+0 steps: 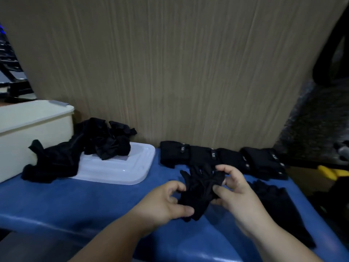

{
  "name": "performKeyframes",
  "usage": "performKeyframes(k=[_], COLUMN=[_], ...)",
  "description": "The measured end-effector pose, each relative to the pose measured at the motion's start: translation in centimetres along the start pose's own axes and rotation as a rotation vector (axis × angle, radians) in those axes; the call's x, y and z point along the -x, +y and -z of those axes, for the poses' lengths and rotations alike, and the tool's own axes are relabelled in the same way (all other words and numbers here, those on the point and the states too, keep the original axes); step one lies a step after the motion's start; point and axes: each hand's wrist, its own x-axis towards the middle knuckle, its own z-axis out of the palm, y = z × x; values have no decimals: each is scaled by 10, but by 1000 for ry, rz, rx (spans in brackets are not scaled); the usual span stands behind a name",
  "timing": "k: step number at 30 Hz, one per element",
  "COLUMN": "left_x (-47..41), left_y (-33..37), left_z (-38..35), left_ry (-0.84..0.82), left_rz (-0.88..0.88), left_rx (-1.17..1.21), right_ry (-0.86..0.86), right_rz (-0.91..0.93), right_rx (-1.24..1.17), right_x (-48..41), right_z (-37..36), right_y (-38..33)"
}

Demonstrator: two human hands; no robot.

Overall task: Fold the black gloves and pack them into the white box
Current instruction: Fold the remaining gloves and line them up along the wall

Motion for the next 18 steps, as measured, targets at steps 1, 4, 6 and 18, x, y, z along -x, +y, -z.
performKeyframes(k=[1, 4, 6, 18], left_x=[-3, -10, -14, -23], left_y=[0, 5, 8, 21], left_z=[-5, -19, -26, -62], left_ry=[17, 54, 67, 104], left_rz=[-22, -67, -76, 26], left_rx=[19, 99, 168, 500], right_ry=[-2, -24, -44, -146], right_rz=[19, 55, 67, 177], right_rx=[-12, -61, -104, 301], right_x=[0, 2, 5, 15], right_z=[5, 19, 29, 56], right_y=[0, -4, -9, -13])
